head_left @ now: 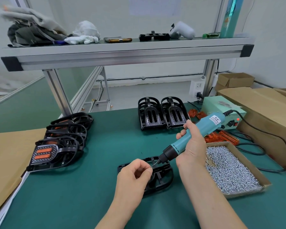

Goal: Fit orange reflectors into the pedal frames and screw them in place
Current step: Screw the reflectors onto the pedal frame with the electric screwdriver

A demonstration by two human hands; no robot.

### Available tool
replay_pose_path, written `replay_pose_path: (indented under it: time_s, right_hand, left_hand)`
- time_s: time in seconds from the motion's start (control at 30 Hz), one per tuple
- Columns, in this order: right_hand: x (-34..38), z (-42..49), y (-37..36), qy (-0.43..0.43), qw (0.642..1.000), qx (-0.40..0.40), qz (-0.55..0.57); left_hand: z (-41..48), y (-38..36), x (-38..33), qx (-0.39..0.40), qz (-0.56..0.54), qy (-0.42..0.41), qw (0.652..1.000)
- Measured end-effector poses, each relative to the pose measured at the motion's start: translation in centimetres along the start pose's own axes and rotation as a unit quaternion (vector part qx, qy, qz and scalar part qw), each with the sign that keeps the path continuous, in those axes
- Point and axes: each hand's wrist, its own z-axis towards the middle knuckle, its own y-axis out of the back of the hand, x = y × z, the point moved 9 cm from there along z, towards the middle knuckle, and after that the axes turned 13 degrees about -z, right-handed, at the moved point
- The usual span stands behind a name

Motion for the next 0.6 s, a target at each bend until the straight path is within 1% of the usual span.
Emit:
replay_pose_path:
  time_s: [0.4, 0.6]
  right_hand:
    - [-0.57, 0.18, 0.08, 0.001, 1.0, -0.003, -0.015]
    - [-0.7, 0.33, 0.06, 0.008, 1.0, -0.004, -0.027]
  left_hand:
    - [0.12, 0.79, 0.51, -0.015, -0.013, 0.018, 1.0]
    - [0.1, 0.92, 0.0, -0.024, 0.01, 0.005, 1.0]
